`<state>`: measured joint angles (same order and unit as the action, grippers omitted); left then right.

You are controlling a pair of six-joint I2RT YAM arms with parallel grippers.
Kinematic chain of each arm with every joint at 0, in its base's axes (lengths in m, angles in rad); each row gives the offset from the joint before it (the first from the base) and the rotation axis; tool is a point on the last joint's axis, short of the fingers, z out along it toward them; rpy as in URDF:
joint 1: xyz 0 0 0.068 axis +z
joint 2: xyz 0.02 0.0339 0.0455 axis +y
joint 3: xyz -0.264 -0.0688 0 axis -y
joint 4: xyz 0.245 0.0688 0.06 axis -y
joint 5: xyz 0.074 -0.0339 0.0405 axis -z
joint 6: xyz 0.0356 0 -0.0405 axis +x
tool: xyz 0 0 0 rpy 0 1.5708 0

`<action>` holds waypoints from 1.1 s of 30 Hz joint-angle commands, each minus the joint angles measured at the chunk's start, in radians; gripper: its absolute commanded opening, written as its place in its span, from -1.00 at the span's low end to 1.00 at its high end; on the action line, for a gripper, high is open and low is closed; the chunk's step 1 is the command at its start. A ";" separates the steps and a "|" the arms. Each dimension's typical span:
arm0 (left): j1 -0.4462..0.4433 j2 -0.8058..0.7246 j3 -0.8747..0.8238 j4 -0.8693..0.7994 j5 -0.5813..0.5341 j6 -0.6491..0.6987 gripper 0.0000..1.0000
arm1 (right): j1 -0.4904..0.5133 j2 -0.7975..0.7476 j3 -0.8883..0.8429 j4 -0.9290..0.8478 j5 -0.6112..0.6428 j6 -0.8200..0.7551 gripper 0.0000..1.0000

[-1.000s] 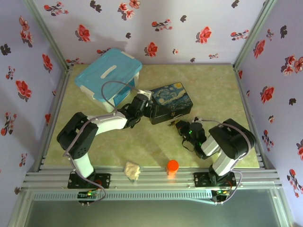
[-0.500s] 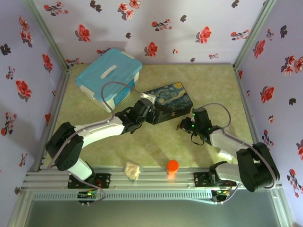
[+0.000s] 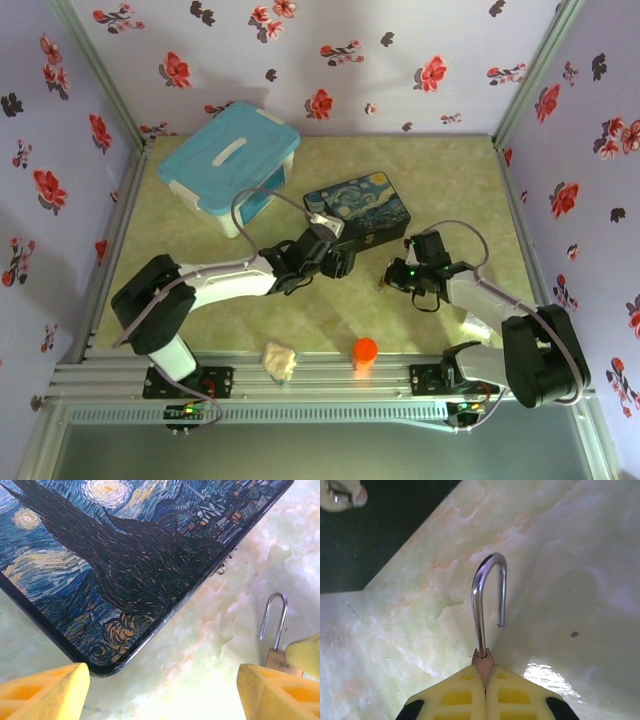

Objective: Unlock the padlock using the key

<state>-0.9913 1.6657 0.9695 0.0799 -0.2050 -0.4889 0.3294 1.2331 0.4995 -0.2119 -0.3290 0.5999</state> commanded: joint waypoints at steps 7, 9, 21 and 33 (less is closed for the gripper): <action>0.025 0.143 0.033 0.011 0.002 -0.063 0.59 | -0.023 -0.056 -0.038 0.077 -0.109 0.075 -0.97; 0.053 0.147 0.019 0.013 -0.028 -0.078 0.59 | -0.022 -0.057 -0.032 0.148 -0.165 0.101 -0.97; 0.174 0.134 -0.035 0.073 -0.016 -0.075 0.58 | -0.025 0.126 -0.030 0.273 -0.286 0.100 -0.97; 0.171 0.145 -0.041 0.097 0.010 -0.088 0.58 | -0.038 0.104 0.012 -0.078 -0.093 -0.046 -0.89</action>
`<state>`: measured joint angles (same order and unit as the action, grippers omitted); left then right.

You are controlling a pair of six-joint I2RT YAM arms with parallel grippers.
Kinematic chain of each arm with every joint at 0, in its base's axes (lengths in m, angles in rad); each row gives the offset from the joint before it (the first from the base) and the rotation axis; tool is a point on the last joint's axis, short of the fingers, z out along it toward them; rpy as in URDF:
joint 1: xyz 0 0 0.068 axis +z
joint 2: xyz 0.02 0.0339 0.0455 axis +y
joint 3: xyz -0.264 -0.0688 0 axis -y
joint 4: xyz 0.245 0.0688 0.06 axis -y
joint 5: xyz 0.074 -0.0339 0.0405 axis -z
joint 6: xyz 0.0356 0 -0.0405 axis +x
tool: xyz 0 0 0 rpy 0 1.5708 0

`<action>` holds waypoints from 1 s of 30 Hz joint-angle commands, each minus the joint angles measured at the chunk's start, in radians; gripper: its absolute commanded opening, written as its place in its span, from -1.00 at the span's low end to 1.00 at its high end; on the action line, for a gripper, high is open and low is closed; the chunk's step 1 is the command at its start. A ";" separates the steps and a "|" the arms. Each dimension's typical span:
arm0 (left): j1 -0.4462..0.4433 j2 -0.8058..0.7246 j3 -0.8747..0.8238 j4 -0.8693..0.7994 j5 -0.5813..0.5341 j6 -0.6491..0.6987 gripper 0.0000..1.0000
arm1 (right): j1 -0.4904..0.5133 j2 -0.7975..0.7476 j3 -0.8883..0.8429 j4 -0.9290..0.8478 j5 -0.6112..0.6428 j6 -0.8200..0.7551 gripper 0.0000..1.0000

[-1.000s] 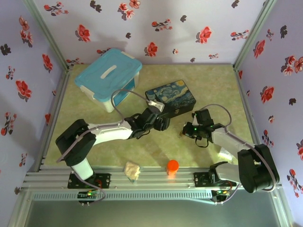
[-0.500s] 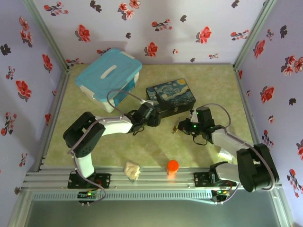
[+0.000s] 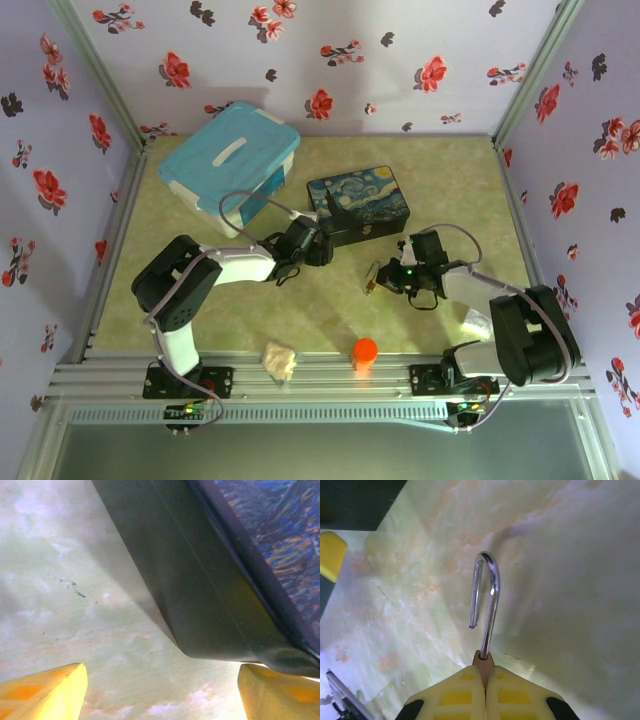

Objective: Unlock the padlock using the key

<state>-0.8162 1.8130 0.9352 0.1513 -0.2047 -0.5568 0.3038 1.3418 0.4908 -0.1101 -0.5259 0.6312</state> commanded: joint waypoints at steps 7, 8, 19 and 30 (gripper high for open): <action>-0.003 -0.047 -0.022 0.008 0.014 -0.006 0.60 | -0.014 0.042 0.139 -0.385 0.319 -0.159 -0.74; 0.000 -0.054 -0.024 0.009 0.013 -0.003 0.60 | -0.014 0.052 0.148 -0.392 0.337 -0.166 -0.71; 0.044 -0.174 -0.016 -0.054 0.013 0.038 0.62 | -0.012 0.066 0.234 -0.435 0.427 -0.208 -0.46; 0.041 -0.543 -0.126 -0.154 0.036 0.100 0.68 | -0.012 -0.084 0.234 -0.361 0.529 -0.205 -0.06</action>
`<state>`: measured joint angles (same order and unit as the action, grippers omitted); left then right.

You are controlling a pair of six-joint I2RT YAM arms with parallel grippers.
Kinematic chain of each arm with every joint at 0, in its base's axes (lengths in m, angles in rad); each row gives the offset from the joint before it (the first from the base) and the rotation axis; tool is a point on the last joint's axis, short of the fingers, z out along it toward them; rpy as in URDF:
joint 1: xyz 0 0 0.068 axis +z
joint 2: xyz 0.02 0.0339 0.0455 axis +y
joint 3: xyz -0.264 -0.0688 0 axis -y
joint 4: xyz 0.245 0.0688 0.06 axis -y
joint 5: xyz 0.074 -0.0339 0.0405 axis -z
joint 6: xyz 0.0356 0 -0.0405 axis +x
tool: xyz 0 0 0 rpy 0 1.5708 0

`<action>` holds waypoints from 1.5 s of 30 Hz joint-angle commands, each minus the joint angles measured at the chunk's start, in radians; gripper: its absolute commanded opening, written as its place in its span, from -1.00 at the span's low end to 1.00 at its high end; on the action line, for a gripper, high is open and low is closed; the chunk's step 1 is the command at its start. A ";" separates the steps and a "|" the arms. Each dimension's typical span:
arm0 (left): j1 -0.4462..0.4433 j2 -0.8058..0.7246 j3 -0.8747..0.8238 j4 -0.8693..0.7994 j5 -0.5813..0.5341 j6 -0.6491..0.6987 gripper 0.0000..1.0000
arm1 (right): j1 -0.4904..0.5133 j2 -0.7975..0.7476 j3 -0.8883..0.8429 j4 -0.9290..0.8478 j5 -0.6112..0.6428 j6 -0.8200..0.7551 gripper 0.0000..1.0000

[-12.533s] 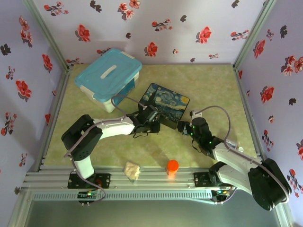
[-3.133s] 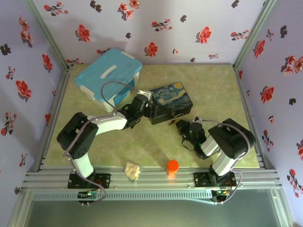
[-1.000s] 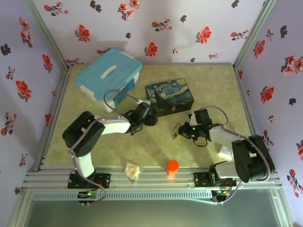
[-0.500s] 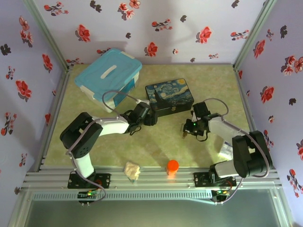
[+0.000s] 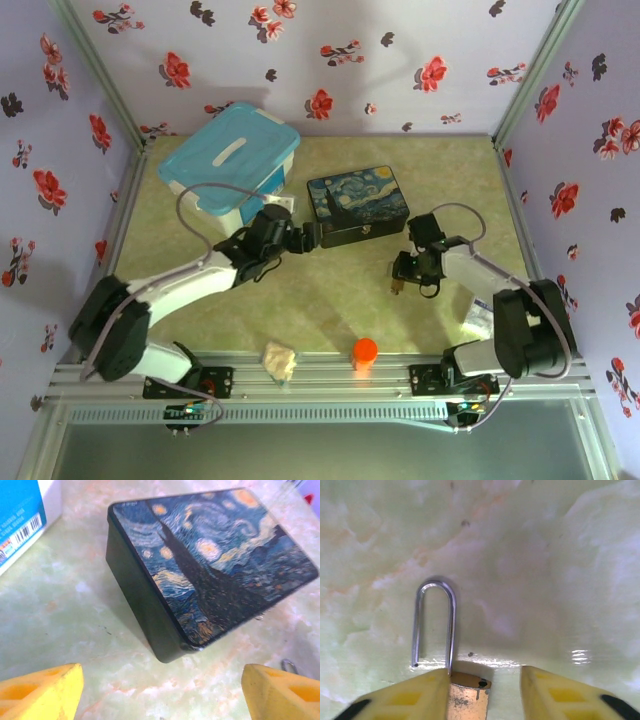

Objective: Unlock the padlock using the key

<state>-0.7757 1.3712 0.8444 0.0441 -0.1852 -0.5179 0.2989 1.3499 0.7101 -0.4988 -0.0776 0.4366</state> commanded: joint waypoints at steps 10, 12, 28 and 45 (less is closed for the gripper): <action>0.113 -0.592 -0.253 -0.184 -0.363 0.371 0.99 | -0.068 -0.395 -0.133 0.302 0.406 -0.113 0.99; 0.191 -0.650 -0.308 -0.148 -0.385 0.444 0.99 | -0.112 -0.402 -0.162 0.360 0.442 -0.143 0.99; 0.639 -0.114 -0.615 0.860 -0.132 0.570 0.99 | -0.272 0.003 -0.431 1.395 0.386 -0.311 0.99; 0.757 0.175 -0.469 0.883 -0.073 0.461 0.99 | -0.288 0.205 -0.333 1.397 0.303 -0.328 0.99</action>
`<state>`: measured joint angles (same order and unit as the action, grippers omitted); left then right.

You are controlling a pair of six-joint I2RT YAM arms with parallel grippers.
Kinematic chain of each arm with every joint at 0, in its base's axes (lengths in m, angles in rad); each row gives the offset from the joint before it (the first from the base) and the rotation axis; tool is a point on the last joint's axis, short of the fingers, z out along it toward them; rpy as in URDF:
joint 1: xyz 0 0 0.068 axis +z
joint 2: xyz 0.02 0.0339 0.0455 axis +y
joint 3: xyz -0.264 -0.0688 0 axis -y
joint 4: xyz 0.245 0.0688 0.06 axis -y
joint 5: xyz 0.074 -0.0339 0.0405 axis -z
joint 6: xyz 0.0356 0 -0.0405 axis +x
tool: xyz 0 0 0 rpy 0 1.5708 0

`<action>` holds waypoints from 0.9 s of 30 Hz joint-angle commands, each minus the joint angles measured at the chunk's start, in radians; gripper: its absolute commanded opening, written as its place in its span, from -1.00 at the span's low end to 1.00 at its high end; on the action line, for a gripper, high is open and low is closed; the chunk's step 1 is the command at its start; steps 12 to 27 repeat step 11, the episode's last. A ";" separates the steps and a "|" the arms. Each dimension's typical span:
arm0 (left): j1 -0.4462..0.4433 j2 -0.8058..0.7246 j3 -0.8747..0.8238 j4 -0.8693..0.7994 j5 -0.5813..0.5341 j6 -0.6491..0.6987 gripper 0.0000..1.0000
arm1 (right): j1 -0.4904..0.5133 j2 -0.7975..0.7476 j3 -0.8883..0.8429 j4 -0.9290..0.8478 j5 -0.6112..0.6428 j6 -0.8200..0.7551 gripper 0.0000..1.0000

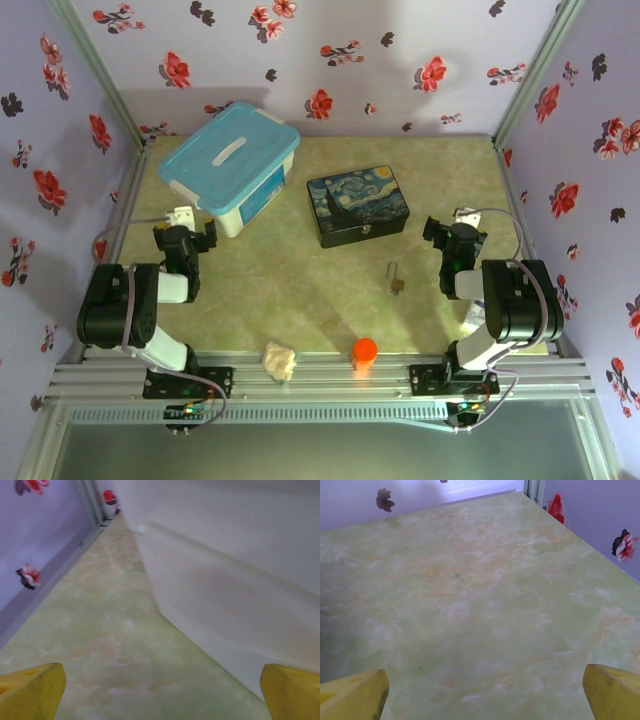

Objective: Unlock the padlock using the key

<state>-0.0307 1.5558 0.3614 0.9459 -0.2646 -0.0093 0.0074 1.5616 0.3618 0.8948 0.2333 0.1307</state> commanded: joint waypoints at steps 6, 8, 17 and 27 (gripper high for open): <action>0.012 -0.009 0.014 -0.016 0.005 -0.047 1.00 | 0.005 0.003 0.042 -0.034 -0.058 -0.040 0.99; 0.012 -0.009 0.013 -0.015 0.005 -0.046 0.99 | 0.005 0.004 0.042 -0.034 -0.083 -0.046 0.99; 0.011 -0.009 0.014 -0.018 0.005 -0.046 0.99 | 0.005 -0.003 0.032 -0.025 -0.083 -0.048 0.99; 0.011 -0.009 0.014 -0.018 0.005 -0.046 0.99 | 0.005 -0.003 0.032 -0.025 -0.083 -0.048 0.99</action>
